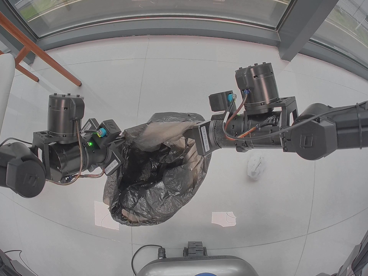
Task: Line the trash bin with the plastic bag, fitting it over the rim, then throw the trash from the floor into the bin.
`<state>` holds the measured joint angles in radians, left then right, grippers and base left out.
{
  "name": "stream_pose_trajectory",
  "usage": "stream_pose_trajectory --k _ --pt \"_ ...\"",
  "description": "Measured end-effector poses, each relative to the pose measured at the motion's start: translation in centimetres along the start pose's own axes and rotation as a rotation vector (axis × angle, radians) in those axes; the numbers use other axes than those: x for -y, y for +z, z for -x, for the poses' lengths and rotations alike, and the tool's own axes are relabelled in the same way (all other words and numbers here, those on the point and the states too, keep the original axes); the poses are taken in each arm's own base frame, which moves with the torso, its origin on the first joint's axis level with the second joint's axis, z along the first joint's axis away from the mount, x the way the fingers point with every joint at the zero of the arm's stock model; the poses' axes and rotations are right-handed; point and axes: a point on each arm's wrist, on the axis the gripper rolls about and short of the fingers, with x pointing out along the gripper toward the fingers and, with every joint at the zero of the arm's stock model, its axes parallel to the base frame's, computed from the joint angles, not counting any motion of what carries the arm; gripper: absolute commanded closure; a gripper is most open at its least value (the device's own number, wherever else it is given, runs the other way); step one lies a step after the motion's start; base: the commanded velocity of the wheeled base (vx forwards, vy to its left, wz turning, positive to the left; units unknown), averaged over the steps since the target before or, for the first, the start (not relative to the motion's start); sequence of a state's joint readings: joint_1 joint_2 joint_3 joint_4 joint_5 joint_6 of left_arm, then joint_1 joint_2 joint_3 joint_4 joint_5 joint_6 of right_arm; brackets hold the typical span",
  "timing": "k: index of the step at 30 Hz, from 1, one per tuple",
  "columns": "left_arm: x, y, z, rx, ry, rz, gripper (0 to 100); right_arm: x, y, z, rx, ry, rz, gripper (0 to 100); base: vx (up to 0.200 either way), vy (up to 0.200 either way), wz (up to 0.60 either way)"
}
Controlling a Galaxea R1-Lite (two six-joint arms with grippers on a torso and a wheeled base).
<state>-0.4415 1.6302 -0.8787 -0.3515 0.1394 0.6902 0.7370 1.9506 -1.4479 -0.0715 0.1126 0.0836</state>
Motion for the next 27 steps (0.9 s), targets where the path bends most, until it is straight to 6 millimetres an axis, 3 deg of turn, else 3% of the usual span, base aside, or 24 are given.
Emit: stream_pose_trajectory --k 10,27 --pt "-3.0 0.1 0.2 0.011 0.043 0.028 100 1.5 0.1 -0.4 -0.006 0.081 -0.012 100 0.000 0.000 0.00" --pt "-4.1 -0.2 -0.9 -0.013 0.054 0.041 100 5.8 0.0 -1.0 -0.003 0.105 -0.004 100 0.000 0.000 0.00"
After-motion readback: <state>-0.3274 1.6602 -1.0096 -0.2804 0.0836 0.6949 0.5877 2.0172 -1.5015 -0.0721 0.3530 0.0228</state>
